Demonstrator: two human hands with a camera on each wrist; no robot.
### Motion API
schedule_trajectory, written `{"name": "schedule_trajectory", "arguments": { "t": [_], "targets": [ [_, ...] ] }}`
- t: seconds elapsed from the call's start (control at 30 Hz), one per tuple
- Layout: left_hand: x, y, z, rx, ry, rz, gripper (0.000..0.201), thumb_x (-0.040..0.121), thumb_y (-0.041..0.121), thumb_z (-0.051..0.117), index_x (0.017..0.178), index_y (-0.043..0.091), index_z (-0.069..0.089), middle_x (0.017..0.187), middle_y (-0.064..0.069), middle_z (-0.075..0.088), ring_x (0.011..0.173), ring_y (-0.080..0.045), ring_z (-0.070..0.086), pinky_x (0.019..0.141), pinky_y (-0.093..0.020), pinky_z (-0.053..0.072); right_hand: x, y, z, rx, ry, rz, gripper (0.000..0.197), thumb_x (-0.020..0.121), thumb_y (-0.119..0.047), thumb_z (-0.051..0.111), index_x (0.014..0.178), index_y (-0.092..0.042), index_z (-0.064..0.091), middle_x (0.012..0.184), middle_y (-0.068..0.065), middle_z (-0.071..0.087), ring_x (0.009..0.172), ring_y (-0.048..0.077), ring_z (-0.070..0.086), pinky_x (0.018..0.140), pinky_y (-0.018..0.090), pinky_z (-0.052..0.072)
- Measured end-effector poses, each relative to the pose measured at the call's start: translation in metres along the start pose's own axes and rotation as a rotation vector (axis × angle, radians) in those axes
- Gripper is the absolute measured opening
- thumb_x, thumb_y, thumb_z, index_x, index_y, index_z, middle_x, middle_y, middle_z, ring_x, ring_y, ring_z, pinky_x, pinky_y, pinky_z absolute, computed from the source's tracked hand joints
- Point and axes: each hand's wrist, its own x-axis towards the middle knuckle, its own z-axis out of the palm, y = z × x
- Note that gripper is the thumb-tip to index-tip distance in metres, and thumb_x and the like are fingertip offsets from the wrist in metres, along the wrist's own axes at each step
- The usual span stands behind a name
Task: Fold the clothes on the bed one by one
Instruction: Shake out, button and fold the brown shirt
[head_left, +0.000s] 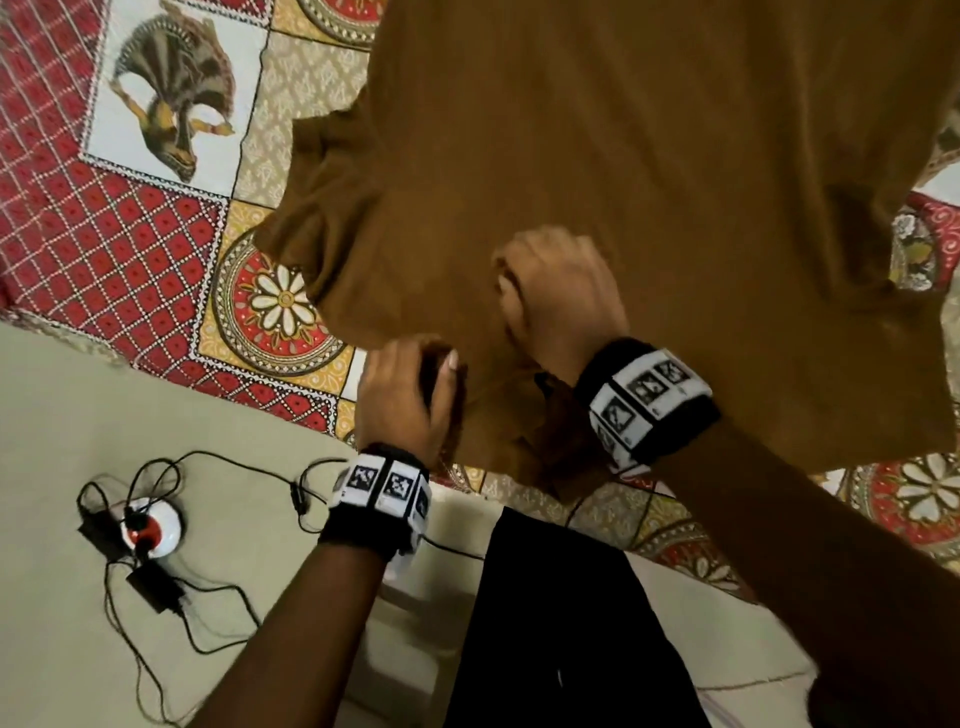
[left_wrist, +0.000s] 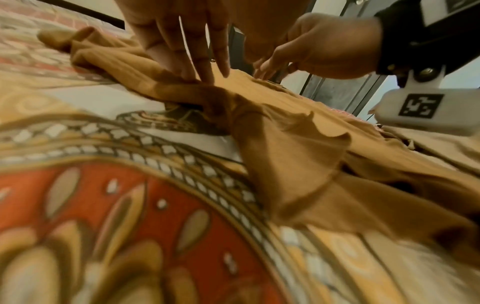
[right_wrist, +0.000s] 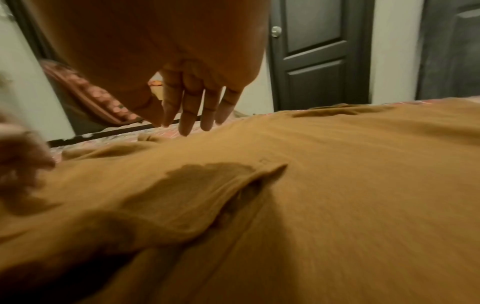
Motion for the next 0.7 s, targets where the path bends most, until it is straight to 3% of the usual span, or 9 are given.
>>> {"name": "schedule_trajectory", "arguments": {
  "t": [0.07, 0.13, 0.2, 0.3, 0.47, 0.57, 0.63, 0.7],
  "targets": [
    [0.026, -0.005, 0.01, 0.041, 0.026, 0.033, 0.044, 0.099, 0.044, 0.048, 0.125, 0.011, 0.06, 0.131, -0.011, 0.059, 0.12, -0.029, 0.051, 0.102, -0.036, 0.037, 0.023, 0.01, 0.017, -0.093, -0.116, -0.181, 0.038, 0.094, -0.021, 0.059, 0.131, -0.012, 0.063, 0.137, 0.007, 0.062, 0.135, 0.028, 0.05, 0.11, 0.042, 0.038],
    [0.041, -0.011, 0.022, 0.109, 0.021, 0.023, 0.056, 0.099, 0.047, 0.048, 0.141, 0.01, 0.05, 0.153, -0.01, 0.042, 0.142, -0.029, 0.035, 0.115, -0.038, 0.027, 0.032, 0.025, 0.03, -0.19, -0.251, -0.287, 0.052, 0.102, -0.032, 0.05, 0.149, -0.01, 0.047, 0.157, 0.008, 0.044, 0.149, 0.028, 0.032, 0.12, 0.046, 0.029],
    [0.045, -0.021, 0.027, 0.193, -0.027, -0.02, 0.071, 0.1, 0.054, 0.044, 0.153, 0.01, 0.032, 0.164, -0.007, 0.022, 0.152, -0.025, 0.016, 0.121, -0.041, 0.019, 0.033, 0.039, 0.037, -0.249, -0.34, -0.326, 0.065, 0.105, -0.045, 0.039, 0.159, -0.011, 0.026, 0.167, 0.007, 0.022, 0.155, 0.027, 0.015, 0.125, 0.047, 0.018],
    [0.033, -0.043, 0.023, 0.299, -0.109, -0.073, 0.086, 0.096, 0.065, 0.039, 0.159, 0.014, 0.009, 0.168, -0.002, 0.002, 0.154, -0.019, -0.001, 0.124, -0.043, 0.009, 0.028, 0.047, 0.037, -0.26, -0.338, -0.238, 0.082, 0.102, -0.064, 0.031, 0.162, -0.011, 0.01, 0.17, 0.004, 0.005, 0.157, 0.022, 0.003, 0.126, 0.047, 0.009],
    [0.015, -0.061, 0.015, 0.333, -0.132, -0.155, 0.097, 0.09, 0.073, 0.038, 0.159, 0.013, 0.006, 0.168, -0.003, 0.0, 0.154, -0.018, -0.002, 0.124, -0.047, 0.009, 0.029, 0.04, 0.034, -0.249, -0.325, 0.041, 0.123, 0.08, -0.095, 0.024, 0.161, -0.006, 0.0, 0.169, 0.006, -0.009, 0.156, 0.02, -0.008, 0.125, 0.055, 0.001],
    [0.014, -0.06, 0.006, 0.228, -0.137, -0.172, 0.091, 0.092, 0.067, 0.042, 0.159, 0.014, 0.01, 0.167, -0.002, 0.006, 0.154, -0.016, 0.005, 0.124, -0.044, 0.011, 0.033, 0.036, 0.032, -0.236, -0.36, 0.08, 0.13, 0.075, -0.099, 0.024, 0.161, -0.005, -0.002, 0.169, 0.008, -0.01, 0.156, 0.022, -0.009, 0.125, 0.055, 0.0],
    [0.021, -0.059, -0.008, 0.0, -0.077, -0.205, 0.076, 0.095, 0.053, 0.053, 0.155, 0.015, 0.026, 0.16, -0.004, 0.032, 0.147, -0.017, 0.03, 0.119, -0.039, 0.028, 0.036, 0.03, 0.028, -0.26, -0.393, 0.102, 0.13, 0.075, -0.098, 0.029, 0.16, -0.005, -0.002, 0.169, 0.01, -0.009, 0.156, 0.024, -0.008, 0.125, 0.056, -0.001],
    [0.038, -0.058, -0.028, -0.29, 0.05, -0.292, 0.052, 0.095, 0.031, 0.063, 0.142, 0.014, 0.046, 0.13, -0.001, 0.061, 0.118, -0.005, 0.057, 0.1, -0.026, 0.047, 0.044, 0.018, 0.021, -0.298, -0.452, 0.15, 0.126, 0.077, -0.09, 0.042, 0.161, -0.005, 0.001, 0.169, 0.013, -0.007, 0.156, 0.03, -0.008, 0.125, 0.056, -0.002]
  ]
}}
